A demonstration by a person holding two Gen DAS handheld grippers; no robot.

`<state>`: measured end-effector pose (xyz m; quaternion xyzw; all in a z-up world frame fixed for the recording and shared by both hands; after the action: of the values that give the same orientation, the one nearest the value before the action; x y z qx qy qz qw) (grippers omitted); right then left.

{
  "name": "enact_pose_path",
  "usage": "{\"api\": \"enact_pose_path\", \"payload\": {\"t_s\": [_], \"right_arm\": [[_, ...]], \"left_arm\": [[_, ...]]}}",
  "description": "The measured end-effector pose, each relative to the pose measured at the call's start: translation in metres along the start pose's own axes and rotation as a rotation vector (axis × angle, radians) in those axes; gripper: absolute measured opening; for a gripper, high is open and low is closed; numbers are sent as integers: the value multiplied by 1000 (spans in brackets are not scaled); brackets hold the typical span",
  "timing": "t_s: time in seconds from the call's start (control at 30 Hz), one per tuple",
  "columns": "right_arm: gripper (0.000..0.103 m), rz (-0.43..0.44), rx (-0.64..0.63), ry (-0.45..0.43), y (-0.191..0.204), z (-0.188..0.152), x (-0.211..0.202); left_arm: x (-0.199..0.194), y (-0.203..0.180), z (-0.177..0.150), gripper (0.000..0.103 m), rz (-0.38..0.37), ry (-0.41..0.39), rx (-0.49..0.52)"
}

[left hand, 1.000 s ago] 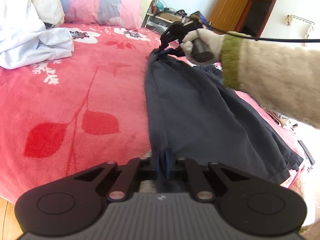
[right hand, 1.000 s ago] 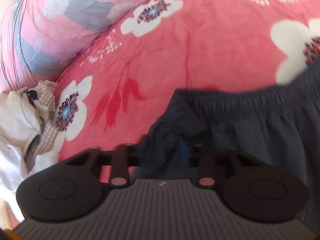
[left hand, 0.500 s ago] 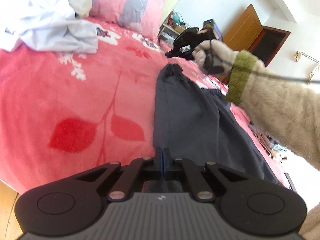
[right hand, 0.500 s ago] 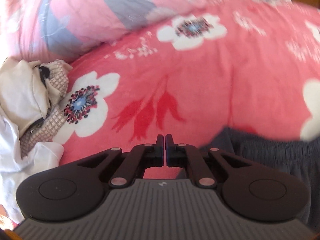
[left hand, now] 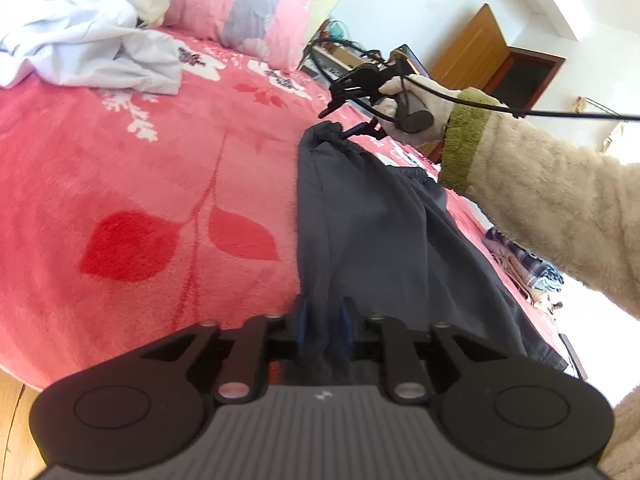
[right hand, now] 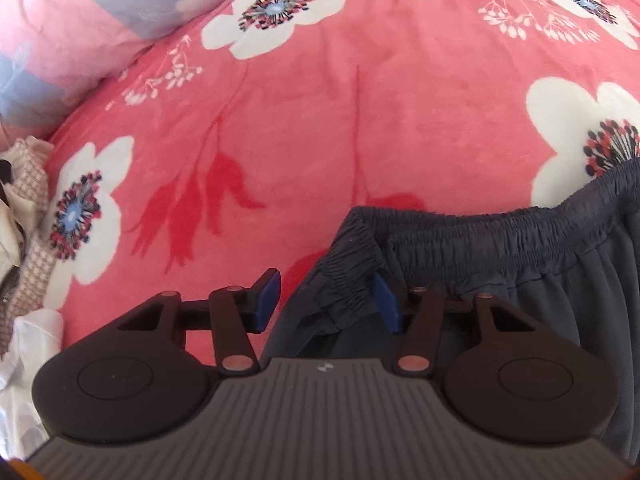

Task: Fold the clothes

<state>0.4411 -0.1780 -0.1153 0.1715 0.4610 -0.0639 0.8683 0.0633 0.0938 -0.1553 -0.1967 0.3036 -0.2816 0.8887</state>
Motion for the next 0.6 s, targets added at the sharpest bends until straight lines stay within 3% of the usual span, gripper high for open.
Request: {"api": "enact_pose_path", "payload": {"t_s": [0.07,0.13,0.17,0.2,0.27,0.6], "right_arm": [[50,-1,-41,-28,2,2,-5],[50,14,-70,-35,1,3,0],[46,21,-84,-39,1,3,3],[30,32,-98,-43,1,4,5],[3,89,-119,-53,4,4,10],[0,250,-283,-226,64,16,6]], "left_arm": [[2,-3,0,27,3,-4,25],[6,-2,3,20,21,-5,35],[5,-2,3,11,37,-9,31],[4,-1,3,3,52,-13,28],[1,-1,2,2,61,-27,30],[-13,7,4,2,101,-67,-26]]}}
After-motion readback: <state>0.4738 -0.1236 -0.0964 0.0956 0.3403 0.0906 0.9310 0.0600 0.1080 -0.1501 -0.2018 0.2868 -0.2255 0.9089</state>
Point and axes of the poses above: each gripper's, at about its wrist camera, not at the fingertips, and x roughly the way its jaws point, y to its left, z to its top, the point moved 7 cm from there along x, roughly the way its jaws point, and after that the axes turned 4 degrees about -y, right-handed, at the moved point
